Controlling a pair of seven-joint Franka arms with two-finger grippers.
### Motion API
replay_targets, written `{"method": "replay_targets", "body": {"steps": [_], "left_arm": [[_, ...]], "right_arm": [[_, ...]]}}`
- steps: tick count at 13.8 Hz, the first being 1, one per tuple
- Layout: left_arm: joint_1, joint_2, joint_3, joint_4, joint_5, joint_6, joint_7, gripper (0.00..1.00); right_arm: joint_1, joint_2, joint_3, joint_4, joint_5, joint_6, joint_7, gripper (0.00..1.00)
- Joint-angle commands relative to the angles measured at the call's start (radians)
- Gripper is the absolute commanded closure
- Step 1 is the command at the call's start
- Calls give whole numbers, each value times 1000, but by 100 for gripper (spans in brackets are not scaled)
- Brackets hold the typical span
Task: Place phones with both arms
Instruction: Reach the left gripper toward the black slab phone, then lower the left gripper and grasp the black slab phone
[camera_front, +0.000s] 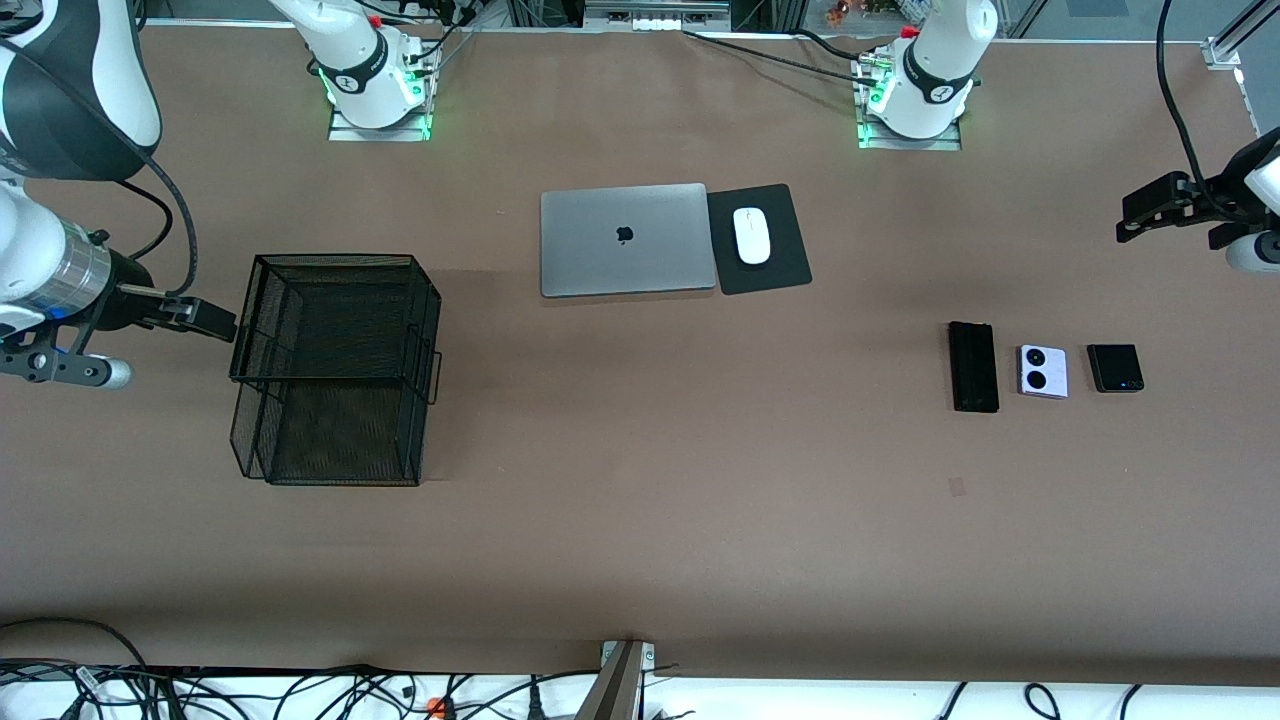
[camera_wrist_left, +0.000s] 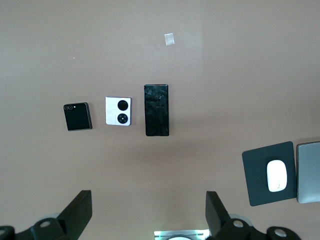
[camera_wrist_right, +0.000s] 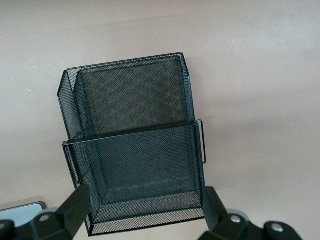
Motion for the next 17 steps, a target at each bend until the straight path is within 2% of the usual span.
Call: {"method": "replay_targets", "body": {"steps": [1,6,10,12,17], "left_arm": [[-5,-6,-1,-4,21,-17,4,0],[-4,11,-1,-21,21,-23,4,0],[-5,135,-2,-29,47,21,21,0],[-4,176,-5,-76,62,117,27,0],[-1,196,-4,-332,59,481,70,0]], "right_arm": [[-6,19,2,34,23,1,11,0],[-9,19,0,32,36,1,14,0],[-7,19,0,32,37,3,17,0],[-7,19,0,32,37,3,16,0],[-7,19,0,32,37,4,16,0]]}}
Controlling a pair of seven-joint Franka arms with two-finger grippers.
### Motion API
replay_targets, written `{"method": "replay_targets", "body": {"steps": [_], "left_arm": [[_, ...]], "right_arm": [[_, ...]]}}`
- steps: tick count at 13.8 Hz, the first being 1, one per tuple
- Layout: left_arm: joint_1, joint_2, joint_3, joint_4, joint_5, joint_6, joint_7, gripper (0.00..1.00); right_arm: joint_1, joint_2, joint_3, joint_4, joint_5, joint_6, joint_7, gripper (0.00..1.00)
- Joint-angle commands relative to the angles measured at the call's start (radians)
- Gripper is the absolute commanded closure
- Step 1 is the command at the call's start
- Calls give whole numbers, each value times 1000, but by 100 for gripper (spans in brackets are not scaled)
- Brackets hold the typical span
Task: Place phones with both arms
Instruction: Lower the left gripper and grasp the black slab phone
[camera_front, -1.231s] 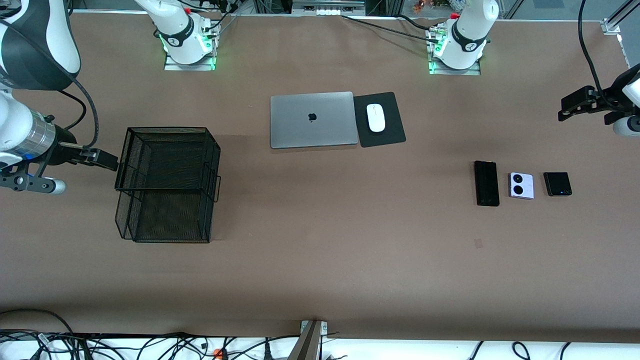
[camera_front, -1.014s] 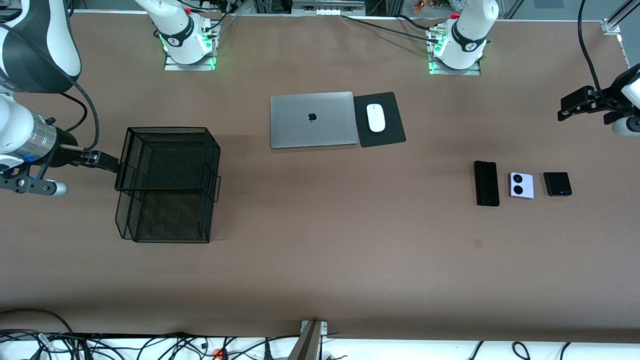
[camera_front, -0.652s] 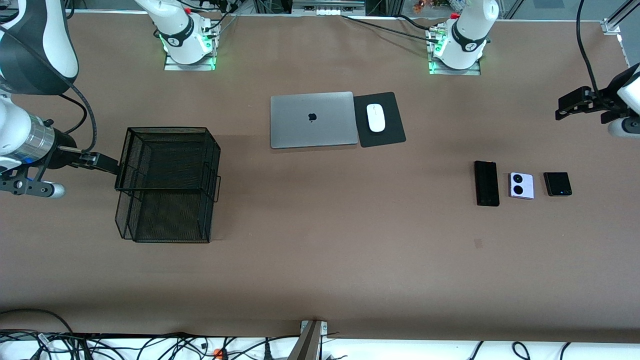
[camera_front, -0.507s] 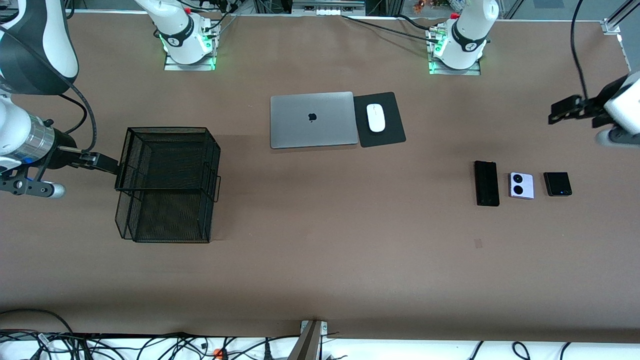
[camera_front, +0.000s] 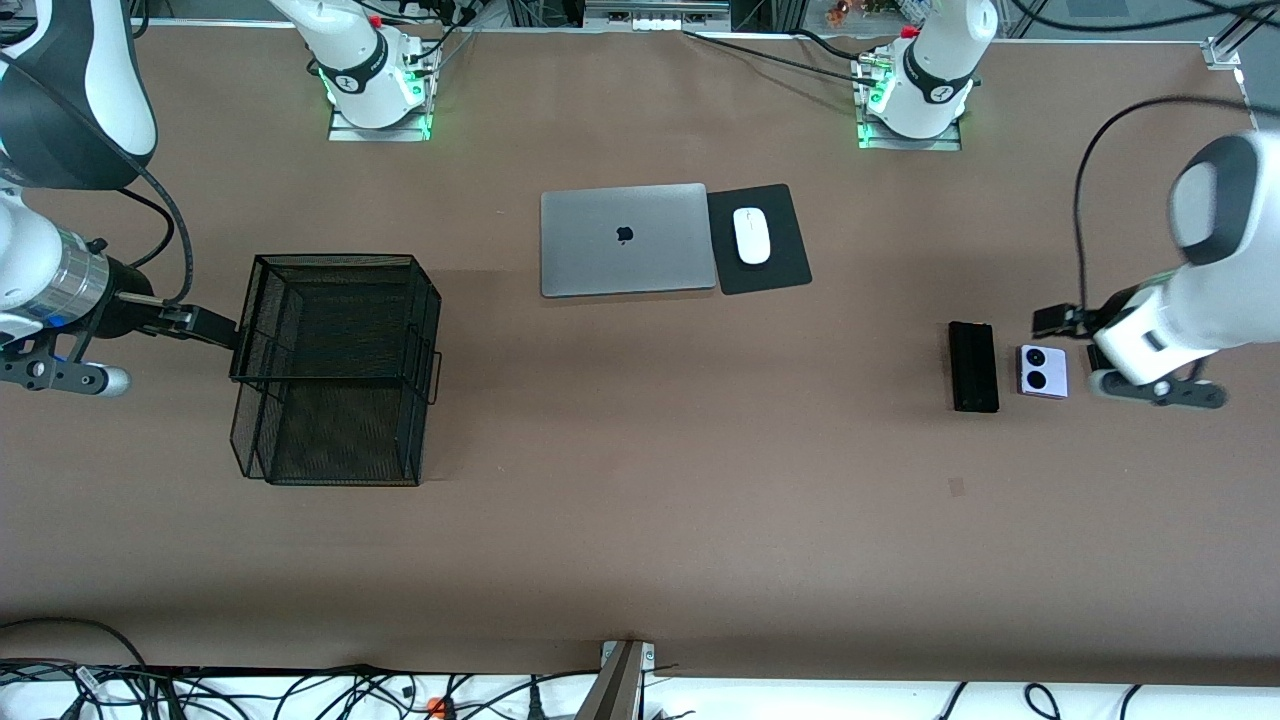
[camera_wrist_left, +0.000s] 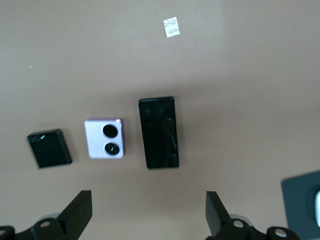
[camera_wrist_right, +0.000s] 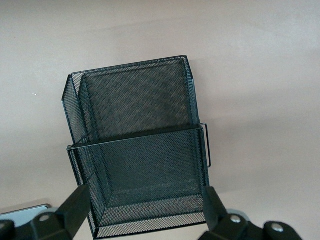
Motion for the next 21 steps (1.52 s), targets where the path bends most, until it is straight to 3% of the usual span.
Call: {"method": "replay_targets", "body": {"steps": [1,3,6,10,21], "left_arm": [[0,-10,-1,-136,20,175,24,0],[0,13,-1,-224,20,334,26,0],[14,89,-1,-255,20,470,26,0],[46,117,-1,-391,20,727,26,0],[74,178,2,-511,20,967,11,0]], "right_arm": [[-3,8,2,20,18,-5,14,0],[-3,8,2,20,18,-5,14,0],[-3,7,2,20,18,-5,14,0],[-3,8,2,20,18,-5,14,0],[-5,22,2,20,18,24,7,0]]}}
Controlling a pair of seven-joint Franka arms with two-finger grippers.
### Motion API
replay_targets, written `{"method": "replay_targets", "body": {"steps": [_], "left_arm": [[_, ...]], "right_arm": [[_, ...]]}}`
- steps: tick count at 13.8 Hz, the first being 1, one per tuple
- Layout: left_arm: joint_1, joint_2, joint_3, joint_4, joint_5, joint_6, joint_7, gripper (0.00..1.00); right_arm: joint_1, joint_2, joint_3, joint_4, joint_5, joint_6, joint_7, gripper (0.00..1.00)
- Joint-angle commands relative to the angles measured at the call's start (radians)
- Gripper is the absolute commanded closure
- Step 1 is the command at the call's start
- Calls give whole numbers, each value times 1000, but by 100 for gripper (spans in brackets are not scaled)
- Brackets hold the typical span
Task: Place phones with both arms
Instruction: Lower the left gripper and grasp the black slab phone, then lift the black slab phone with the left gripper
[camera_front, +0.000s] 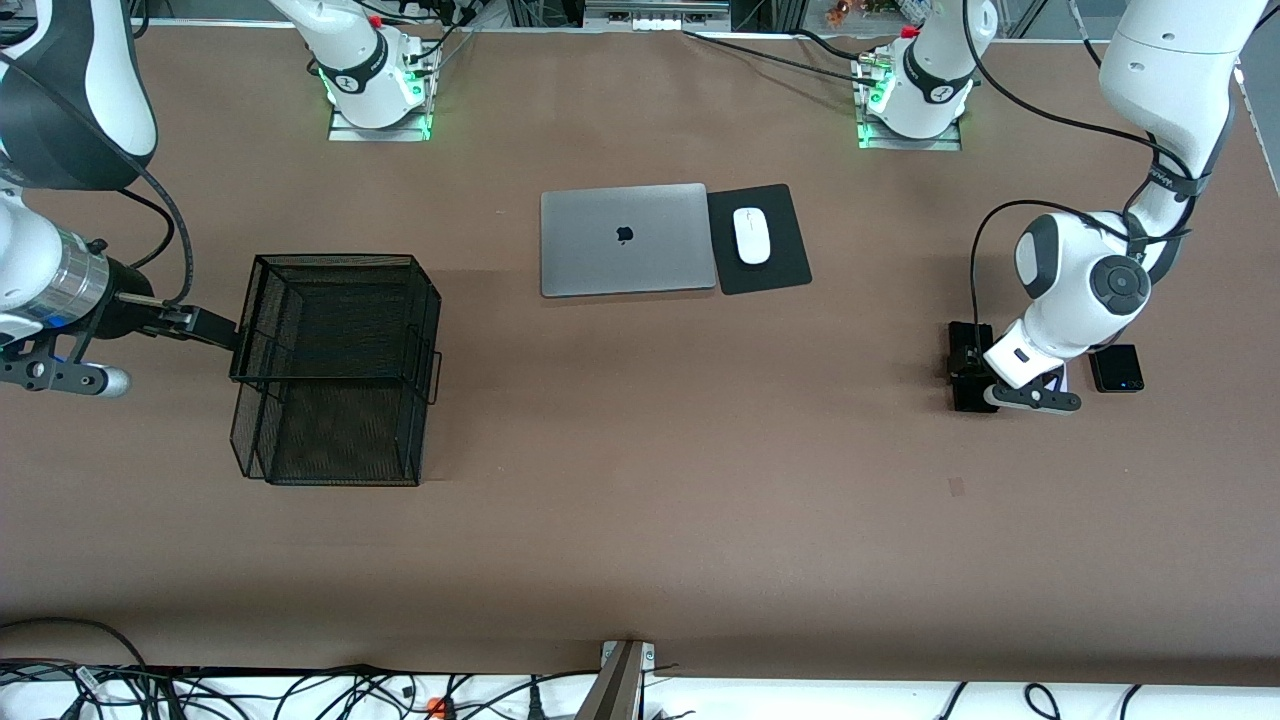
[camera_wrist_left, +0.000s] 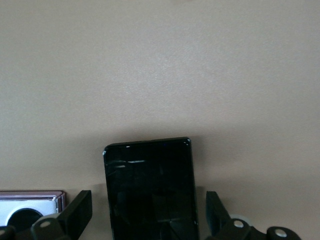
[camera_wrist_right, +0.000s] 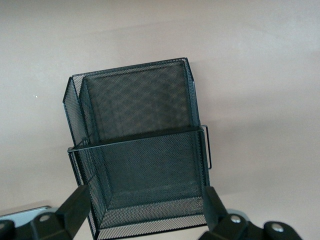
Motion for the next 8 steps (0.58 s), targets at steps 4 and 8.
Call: {"method": "replay_targets", "body": {"steps": [4,8], "left_arm": [[25,24,-2,-39,17,86,-13,0],[23,33,-2,-37,17,86,-33,0]], "right_arm": [[-3,37,2,20,19,54,7,0],[0,39,3,20,19,58,11,0]]}}
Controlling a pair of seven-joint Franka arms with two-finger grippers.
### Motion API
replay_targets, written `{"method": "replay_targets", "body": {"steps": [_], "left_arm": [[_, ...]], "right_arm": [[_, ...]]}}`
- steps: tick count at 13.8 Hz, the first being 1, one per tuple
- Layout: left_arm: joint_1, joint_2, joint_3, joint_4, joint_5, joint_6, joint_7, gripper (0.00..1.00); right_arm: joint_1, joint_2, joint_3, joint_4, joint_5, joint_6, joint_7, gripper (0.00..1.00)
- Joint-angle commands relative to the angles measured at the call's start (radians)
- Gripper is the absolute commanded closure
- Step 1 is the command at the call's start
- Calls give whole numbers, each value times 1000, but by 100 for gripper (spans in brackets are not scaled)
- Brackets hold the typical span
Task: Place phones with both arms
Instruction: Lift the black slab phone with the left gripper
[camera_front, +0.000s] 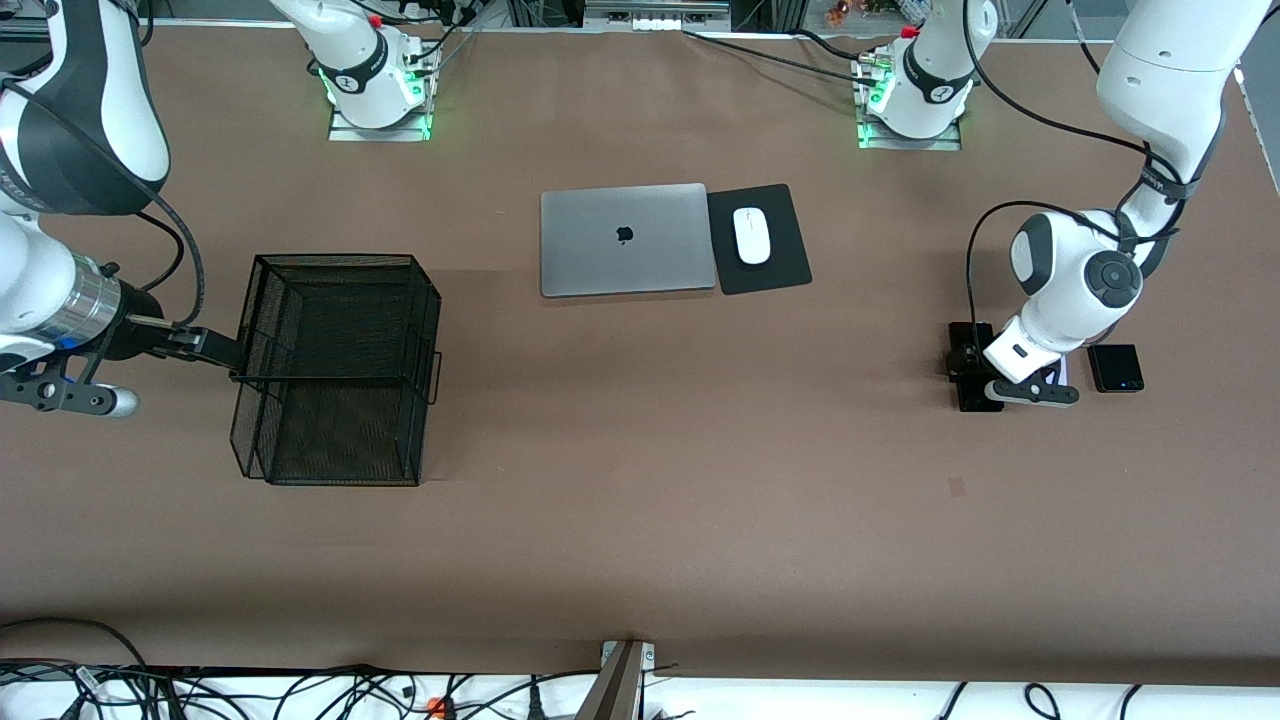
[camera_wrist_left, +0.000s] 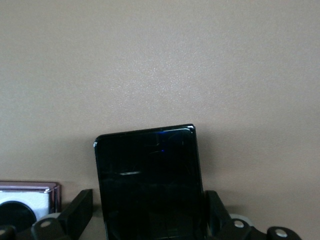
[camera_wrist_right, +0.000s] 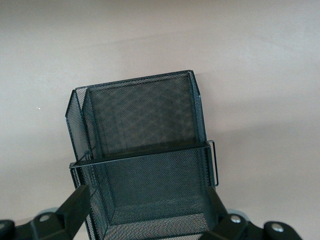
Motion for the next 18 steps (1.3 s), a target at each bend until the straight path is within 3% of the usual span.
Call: {"method": "replay_targets", "body": {"steps": [1,2,4,5,8,10,12,18], "left_arm": [[4,9,-3,-5,17,19,-19,0],[4,10,-3,-5,17,19,-28,13],[4,15,-3,-2,17,19,-38,54],[4,16,-3,-1,17,19,-38,68],[4,16,-3,6,17,16,-53,93],[-3,15,-3,12,17,9,-85,100],[-5,9,-4,32,17,-10,-94,100],[-37,-5,-12,162,17,-266,-139,100]], "right_arm": [[-2,5,3,20,17,-4,7,0],[-2,5,3,20,17,-4,5,0],[-2,5,3,20,17,-4,5,0],[-2,5,3,20,17,-4,5,0],[-2,5,3,20,17,-4,5,0],[-2,5,3,20,19,-4,4,0],[-2,6,3,20,19,0,4,0],[-2,5,3,20,19,0,2,0]]}}
